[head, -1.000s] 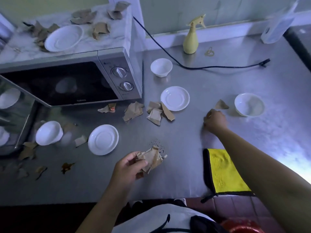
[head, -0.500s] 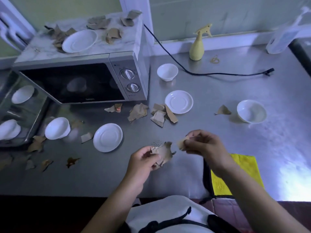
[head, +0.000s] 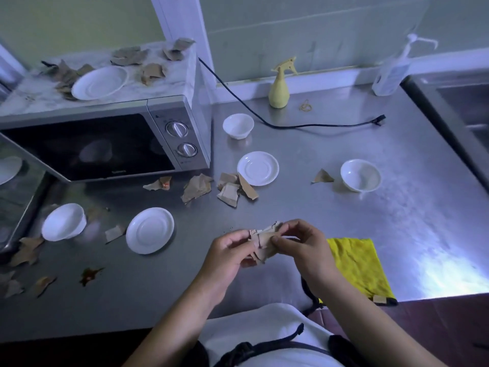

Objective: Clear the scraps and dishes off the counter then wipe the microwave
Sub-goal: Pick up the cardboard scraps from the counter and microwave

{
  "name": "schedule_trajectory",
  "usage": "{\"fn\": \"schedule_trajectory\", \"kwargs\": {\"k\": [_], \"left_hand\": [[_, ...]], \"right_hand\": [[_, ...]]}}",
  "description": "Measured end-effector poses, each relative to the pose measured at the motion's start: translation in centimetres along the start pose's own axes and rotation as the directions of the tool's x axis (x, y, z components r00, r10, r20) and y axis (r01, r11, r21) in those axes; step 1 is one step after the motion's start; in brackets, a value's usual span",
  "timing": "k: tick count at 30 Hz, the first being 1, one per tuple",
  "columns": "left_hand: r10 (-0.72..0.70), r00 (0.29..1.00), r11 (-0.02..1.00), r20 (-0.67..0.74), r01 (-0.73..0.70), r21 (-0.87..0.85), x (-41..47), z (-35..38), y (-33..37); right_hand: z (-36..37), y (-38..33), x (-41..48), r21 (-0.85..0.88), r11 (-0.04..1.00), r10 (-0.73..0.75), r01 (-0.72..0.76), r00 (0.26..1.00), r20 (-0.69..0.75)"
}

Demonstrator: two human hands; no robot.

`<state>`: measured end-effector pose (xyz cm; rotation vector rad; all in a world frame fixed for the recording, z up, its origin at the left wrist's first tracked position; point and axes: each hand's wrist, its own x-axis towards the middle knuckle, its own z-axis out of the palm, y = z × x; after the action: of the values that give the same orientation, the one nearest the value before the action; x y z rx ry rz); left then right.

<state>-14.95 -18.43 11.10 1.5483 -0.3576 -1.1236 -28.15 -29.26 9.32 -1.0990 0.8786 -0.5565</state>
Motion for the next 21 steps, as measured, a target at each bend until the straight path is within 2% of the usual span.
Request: {"fn": "schedule_trajectory", "kwargs": {"k": [4, 9, 11, 13, 15, 18, 21], "left_hand": [[0.017, 1.000, 1.000, -0.009, -0.017, 0.007, -0.5, -0.8, -0.3], [0.014, 0.979, 1.000, -0.202, -0.018, -0.021, -1.4, -3.2, -0.3], [0.001, 0.963, 0.999, -0.270, -0.013, -0.044, -2.0, -4.6, -0.4], [-0.019, 0.948, 0.998, -0.318, -0.002, -0.065, -2.7, -6.0, -0.6], [-0.043, 0.931, 0.998, -0.361, 0.020, -0.067, -3.6, -7.0, -1.2], [-0.098, 0.898, 0.994, -0.429, 0.065, -0.091, -4.8, -8.4, -2.0], [-0.130, 0.874, 0.987, -0.469, 0.068, -0.147, -5.8, -9.4, -2.6]], "right_hand": [[1.1, 0.3, 0.3, -0.003, 1.000, -0.018, 0.018, 0.999, 0.034], [2.5, 0.4, 2.5, 0.000, 0.995, 0.101, -0.102, 0.978, 0.183], [2.6, 0.9, 5.2, -0.071, 0.988, 0.146, -0.140, 0.985, 0.097], [2.6, 2.2, 8.7, -0.292, 0.946, 0.127, -0.138, 0.990, -0.055], [2.9, 3.2, 12.2, -0.467, 0.868, 0.112, -0.171, 0.982, -0.152], [3.8, 4.4, 17.2, -0.594, 0.771, 0.134, -0.229, 0.971, -0.200], [5.7, 5.2, 20.5, -0.737, 0.597, 0.131, -0.318, 0.944, -0.302]]}}
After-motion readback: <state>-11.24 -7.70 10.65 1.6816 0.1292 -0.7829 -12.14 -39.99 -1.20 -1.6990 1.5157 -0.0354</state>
